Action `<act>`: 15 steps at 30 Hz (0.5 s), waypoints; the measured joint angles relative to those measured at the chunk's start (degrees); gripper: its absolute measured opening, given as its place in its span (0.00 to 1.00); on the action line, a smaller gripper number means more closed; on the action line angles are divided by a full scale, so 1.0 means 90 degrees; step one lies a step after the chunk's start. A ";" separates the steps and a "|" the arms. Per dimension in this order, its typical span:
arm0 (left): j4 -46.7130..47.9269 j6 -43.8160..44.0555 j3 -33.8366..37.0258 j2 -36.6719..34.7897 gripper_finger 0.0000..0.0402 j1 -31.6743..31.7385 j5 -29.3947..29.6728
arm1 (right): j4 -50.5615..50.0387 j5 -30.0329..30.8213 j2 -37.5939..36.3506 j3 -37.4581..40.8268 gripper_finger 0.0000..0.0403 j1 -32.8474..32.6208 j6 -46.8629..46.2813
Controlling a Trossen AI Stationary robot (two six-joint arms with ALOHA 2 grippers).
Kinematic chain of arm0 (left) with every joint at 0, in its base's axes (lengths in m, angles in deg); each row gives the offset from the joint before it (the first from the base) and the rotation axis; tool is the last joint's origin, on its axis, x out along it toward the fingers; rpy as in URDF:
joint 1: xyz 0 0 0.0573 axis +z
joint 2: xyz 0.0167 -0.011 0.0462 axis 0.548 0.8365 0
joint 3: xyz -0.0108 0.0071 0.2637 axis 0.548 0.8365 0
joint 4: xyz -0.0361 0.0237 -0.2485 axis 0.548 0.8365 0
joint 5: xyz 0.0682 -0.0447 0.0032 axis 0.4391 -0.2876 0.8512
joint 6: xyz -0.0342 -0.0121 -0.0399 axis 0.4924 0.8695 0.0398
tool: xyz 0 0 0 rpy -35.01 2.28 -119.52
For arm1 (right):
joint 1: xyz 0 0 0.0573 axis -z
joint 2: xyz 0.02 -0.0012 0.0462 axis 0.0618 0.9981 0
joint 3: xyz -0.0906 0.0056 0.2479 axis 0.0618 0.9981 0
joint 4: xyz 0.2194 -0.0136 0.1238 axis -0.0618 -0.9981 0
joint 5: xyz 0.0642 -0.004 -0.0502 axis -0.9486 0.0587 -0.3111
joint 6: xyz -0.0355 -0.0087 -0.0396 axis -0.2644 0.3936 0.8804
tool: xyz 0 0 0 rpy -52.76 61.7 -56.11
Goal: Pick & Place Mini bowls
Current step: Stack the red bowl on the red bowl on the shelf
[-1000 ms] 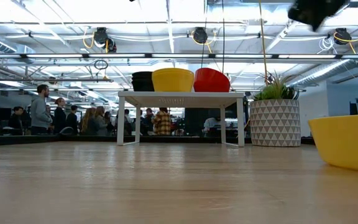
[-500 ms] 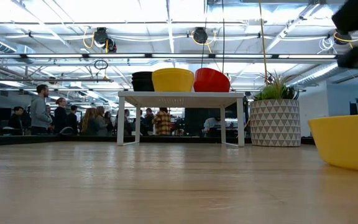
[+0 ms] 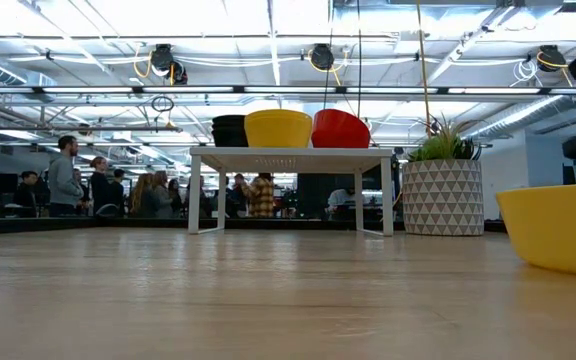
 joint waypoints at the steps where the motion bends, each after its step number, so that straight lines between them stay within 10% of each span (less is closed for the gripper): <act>1: -0.0002 -0.0001 0.0000 0.0000 0.60 -0.0017 0.0014 | 0.0127 0.0000 0.0000 0.0068 0.38 -0.0025 -0.0002; 8: -0.0002 0.0023 0.0000 0.0000 0.60 -0.0019 0.0027 | 0.0862 -0.0003 0.0000 0.0565 0.32 -0.0077 -0.0260; 15: -0.0002 -0.0004 0.0000 0.0000 0.60 -0.0019 0.0042 | 0.0860 -0.0314 0.0000 0.0575 0.03 -0.0057 -0.0525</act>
